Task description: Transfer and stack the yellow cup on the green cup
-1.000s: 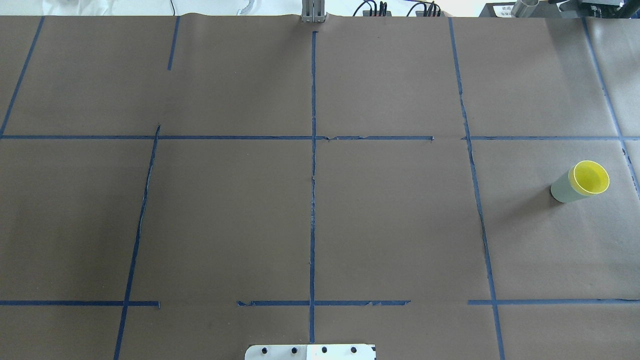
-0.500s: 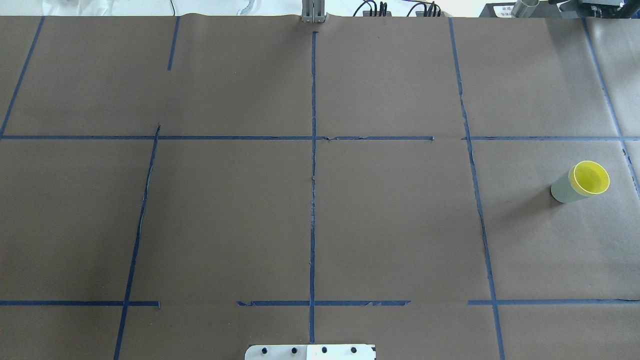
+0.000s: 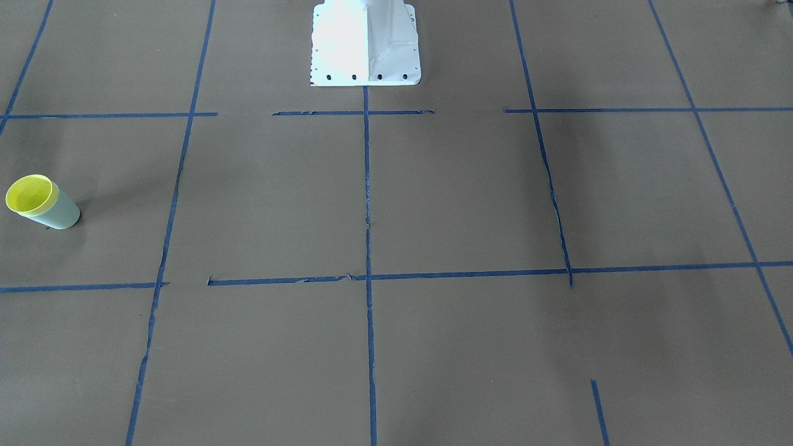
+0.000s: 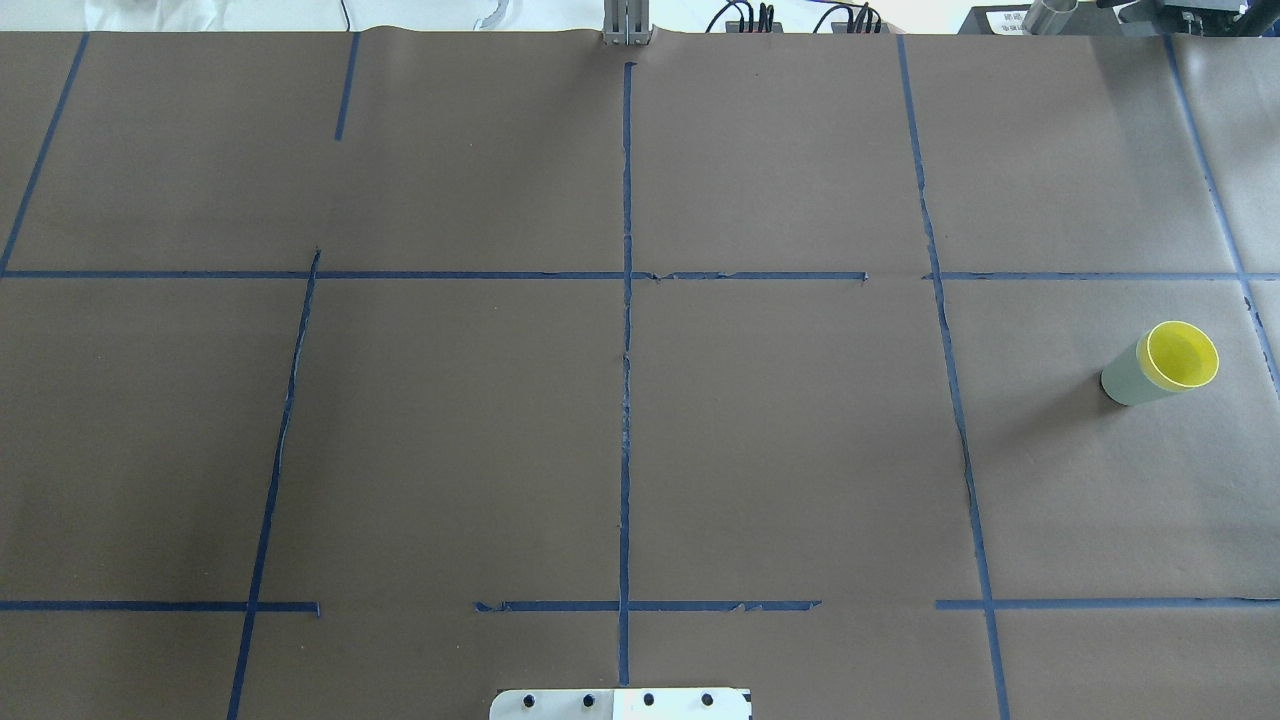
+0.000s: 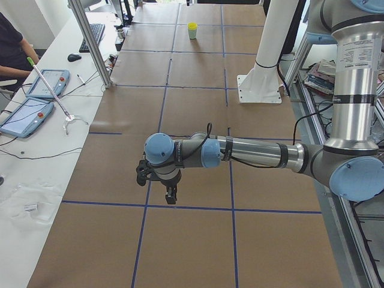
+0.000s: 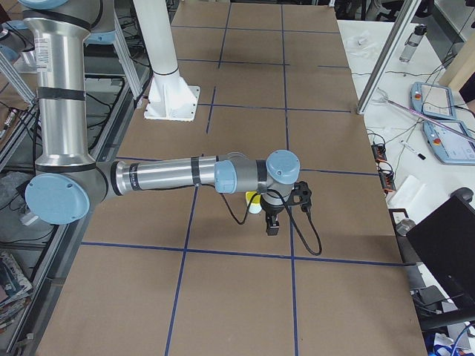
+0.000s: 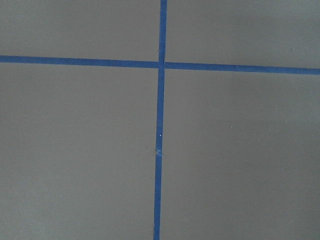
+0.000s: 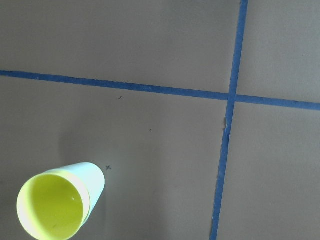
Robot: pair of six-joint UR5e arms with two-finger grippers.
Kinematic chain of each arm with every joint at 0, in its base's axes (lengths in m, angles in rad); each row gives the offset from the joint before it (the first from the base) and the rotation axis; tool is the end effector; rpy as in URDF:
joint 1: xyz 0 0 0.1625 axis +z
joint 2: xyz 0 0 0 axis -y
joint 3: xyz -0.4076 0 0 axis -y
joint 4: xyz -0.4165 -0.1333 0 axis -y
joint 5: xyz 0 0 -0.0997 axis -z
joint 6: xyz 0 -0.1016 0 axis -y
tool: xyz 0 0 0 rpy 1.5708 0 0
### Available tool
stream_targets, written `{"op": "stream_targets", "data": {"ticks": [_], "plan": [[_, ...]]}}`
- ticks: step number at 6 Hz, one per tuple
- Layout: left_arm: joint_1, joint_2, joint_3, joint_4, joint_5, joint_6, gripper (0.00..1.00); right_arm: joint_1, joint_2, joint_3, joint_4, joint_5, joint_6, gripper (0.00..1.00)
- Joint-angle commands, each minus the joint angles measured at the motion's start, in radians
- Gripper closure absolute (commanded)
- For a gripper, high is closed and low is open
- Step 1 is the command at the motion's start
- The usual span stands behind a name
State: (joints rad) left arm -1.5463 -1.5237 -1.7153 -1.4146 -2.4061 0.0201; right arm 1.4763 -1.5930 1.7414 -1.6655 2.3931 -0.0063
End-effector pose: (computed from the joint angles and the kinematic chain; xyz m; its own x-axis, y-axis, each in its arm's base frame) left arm -0.0459 -0.4921 0.6031 0.6712 -0.0071 -0.7413 -0.0379 0.9983 -0.0439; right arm 0.0108 -0.5094 0.5721 0.6732 -0.1096 0.7313 0.0985 0.9934 0.0583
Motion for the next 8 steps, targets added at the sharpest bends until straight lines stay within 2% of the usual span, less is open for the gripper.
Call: {"op": "stream_targets", "data": {"ticks": [1,2,6,8], "plan": [[0.023,0.026,-0.012,0.002,0.045,0.058,0.00,-0.013,-0.051,0.090,-0.057,-0.040,-0.011,0.00],[0.023,0.027,-0.010,0.006,0.044,0.067,0.00,-0.014,-0.059,0.093,-0.057,-0.069,-0.012,0.00],[0.026,0.027,0.023,-0.007,0.044,0.067,0.00,-0.014,-0.081,0.093,-0.050,-0.060,-0.009,0.00],[0.018,0.075,-0.068,-0.004,-0.040,0.063,0.00,-0.016,-0.079,0.095,-0.050,-0.057,-0.008,0.00]]}}
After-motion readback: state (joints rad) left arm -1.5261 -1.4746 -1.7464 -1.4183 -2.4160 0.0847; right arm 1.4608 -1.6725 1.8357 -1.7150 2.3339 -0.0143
